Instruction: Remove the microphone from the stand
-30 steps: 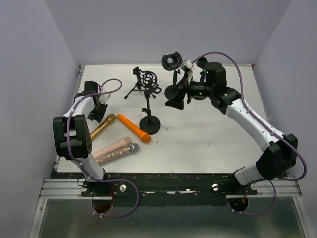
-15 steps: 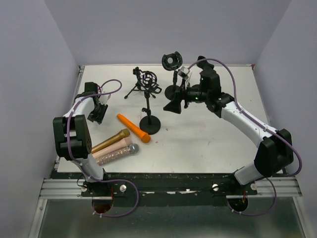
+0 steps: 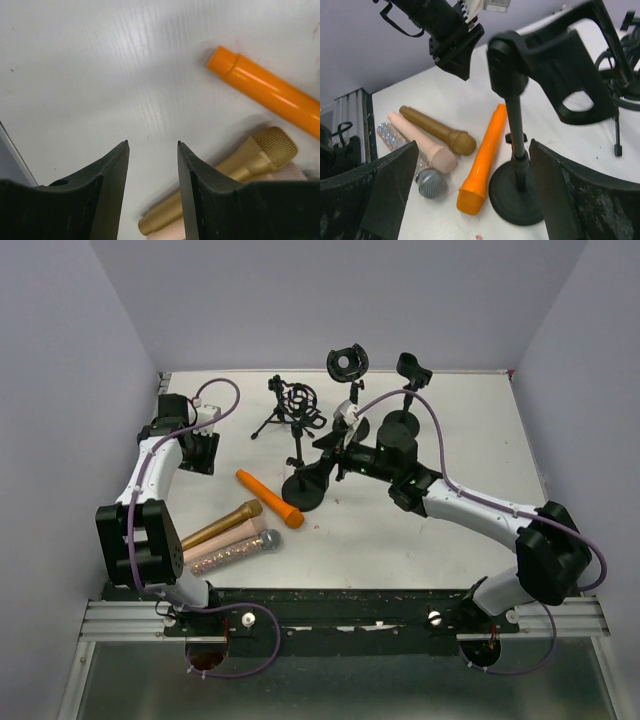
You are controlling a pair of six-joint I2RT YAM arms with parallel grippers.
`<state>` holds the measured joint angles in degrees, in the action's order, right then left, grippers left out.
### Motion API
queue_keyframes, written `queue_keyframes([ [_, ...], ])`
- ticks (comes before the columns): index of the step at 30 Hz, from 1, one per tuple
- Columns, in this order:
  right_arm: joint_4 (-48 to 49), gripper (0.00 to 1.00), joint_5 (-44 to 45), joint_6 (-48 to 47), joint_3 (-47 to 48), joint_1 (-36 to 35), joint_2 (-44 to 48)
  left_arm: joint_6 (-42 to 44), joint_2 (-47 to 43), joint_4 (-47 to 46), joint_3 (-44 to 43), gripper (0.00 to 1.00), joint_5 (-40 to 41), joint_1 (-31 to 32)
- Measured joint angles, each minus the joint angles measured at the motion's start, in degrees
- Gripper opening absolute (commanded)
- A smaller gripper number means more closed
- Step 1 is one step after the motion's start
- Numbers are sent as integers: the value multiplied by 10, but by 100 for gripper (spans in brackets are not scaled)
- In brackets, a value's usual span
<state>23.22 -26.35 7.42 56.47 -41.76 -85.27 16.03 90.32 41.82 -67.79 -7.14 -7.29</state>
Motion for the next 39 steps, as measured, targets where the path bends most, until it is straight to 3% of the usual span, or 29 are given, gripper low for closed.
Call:
queue_keyframes([
  [3, 49, 99, 64, -5, -8, -34, -2, -19, -21, 7, -33, 51, -47, 0],
  [9, 119, 87, 175, -14, -10, -59, -35, -47, -36, 17, -87, 51, -118, 0],
  [13, 140, 78, 214, -8, -10, -59, -66, -57, -43, 31, -96, 51, -142, 5],
  [17, 150, 75, 241, -3, -9, -59, -92, -65, -49, 43, -108, 51, -163, 10],
  [21, 164, 61, 235, -14, -8, -60, -102, -65, -65, 41, -105, 51, -200, 11],
  [23, 172, 50, 228, -20, -5, -61, -104, -58, -90, 27, -88, 52, -229, 11],
  [26, 183, 28, 217, -32, -2, -62, -106, -30, -151, -12, -40, 52, -294, 12],
  [31, 187, 1, 194, -58, -1, -61, -108, 21, -238, -67, 15, 53, -376, 21],
  [39, 145, 1, 143, -113, -40, -45, -48, 214, -208, -68, -5, 50, -400, 132],
])
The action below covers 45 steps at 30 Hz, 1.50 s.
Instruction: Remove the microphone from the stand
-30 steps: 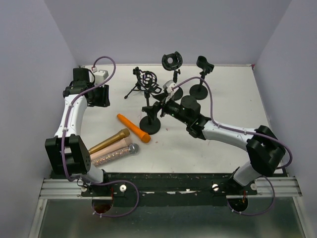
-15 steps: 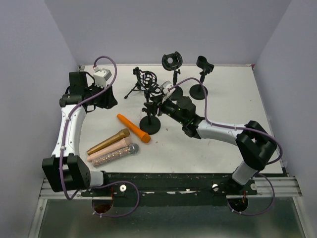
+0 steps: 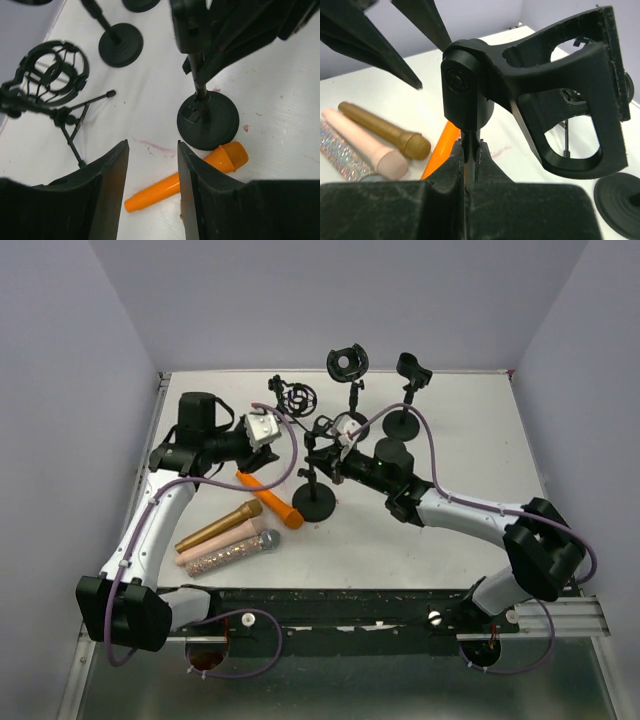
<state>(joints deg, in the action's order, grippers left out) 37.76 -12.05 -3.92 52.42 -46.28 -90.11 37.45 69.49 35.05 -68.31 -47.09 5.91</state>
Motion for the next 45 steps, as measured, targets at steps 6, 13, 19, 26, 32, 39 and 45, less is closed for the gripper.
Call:
queue_keyframes([
  [6, -57, 1, -77, -30, -67, 36, 99, 150, -7, -71, 92, 47, 23, 106],
  [13, -107, 1, -150, -62, -86, 80, 145, 256, -40, -232, 267, 45, 71, 228],
  [19, -121, 1, -177, -90, -103, 87, 171, 289, -12, -348, 306, 41, 121, 280],
  [26, -123, 1, -187, -105, -104, 89, 173, 305, 14, -409, 300, 40, 162, 285],
  [32, -123, 1, -191, -107, -104, 89, 173, 314, 17, -419, 300, 39, 170, 287],
  [39, -123, 1, -191, -107, -104, 89, 173, 322, 40, -432, 298, 31, 179, 294],
  [45, -124, 1, -190, -107, -104, 92, 173, 326, 59, -435, 292, 0, 181, 297],
])
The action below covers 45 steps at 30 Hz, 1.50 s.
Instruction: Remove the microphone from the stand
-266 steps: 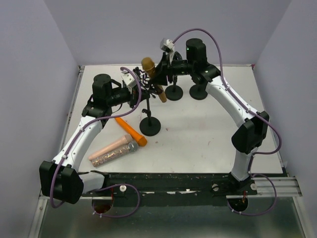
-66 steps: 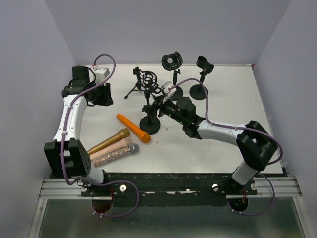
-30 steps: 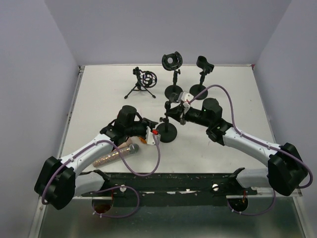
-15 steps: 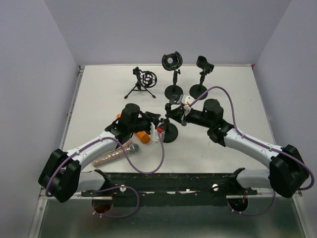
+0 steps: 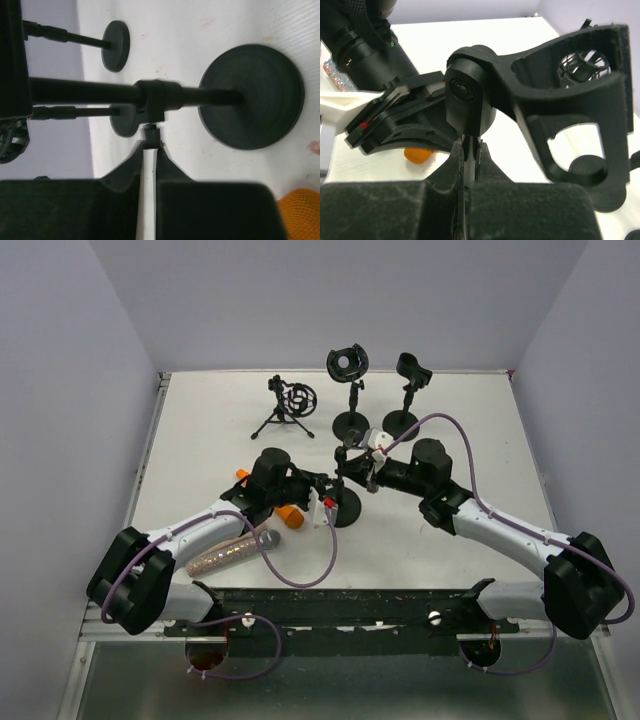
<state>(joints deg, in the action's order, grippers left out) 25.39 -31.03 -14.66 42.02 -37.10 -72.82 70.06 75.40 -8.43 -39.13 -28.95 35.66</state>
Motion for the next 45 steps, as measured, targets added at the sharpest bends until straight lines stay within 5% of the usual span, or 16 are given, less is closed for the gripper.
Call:
queue_keyframes([
  [9, -4, 0, 0, -13, -2, 0, 4, -146, 1, 89, -123, 0, -29, -3],
  [11, -4, 1, 0, -16, -2, 0, 4, -186, -2, 115, -145, 11, -45, -5],
  [14, -5, 1, 0, -20, -2, 1, 4, -215, -18, 136, -137, 40, -52, -7],
  [18, -6, 1, 0, -22, -2, 1, 5, -196, -54, 128, -64, 47, -47, -11],
  [33, -11, 1, -1, -24, -1, 1, 5, -116, 7, 90, -64, 39, -42, -14],
  [40, -12, 1, -1, -24, -1, 2, 4, -111, 12, 104, -68, 13, -47, -14],
  [45, -12, 1, -1, -24, -1, 2, 4, -153, 24, 154, -103, 6, -55, -15],
])
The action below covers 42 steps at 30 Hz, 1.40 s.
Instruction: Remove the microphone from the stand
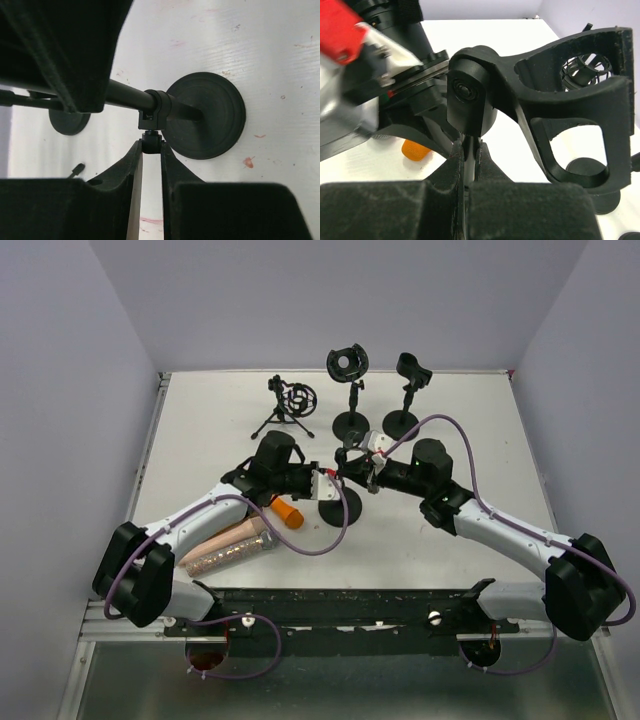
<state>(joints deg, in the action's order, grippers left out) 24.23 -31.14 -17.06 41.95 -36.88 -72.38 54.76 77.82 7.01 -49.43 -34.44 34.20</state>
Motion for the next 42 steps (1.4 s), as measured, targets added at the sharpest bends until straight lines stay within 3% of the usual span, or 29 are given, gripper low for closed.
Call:
queue_keyframes([
  [4, 0, 1, 0, -2, 0, 1, 0, -75, 7, 29, -24, 0, -5, -5],
  [15, -11, 1, -9, -10, 1, 0, 5, -251, 32, 107, -71, 0, -89, -45],
  [22, -29, 1, -10, -17, 9, 2, 5, -296, 115, 201, -162, 0, -162, -65],
  [32, -39, 1, -11, -21, 11, 3, 8, -371, 175, 236, -205, 0, -239, -93],
  [42, -54, 1, 1, -22, 10, 9, 19, -579, 274, 239, -257, 0, -353, -119],
])
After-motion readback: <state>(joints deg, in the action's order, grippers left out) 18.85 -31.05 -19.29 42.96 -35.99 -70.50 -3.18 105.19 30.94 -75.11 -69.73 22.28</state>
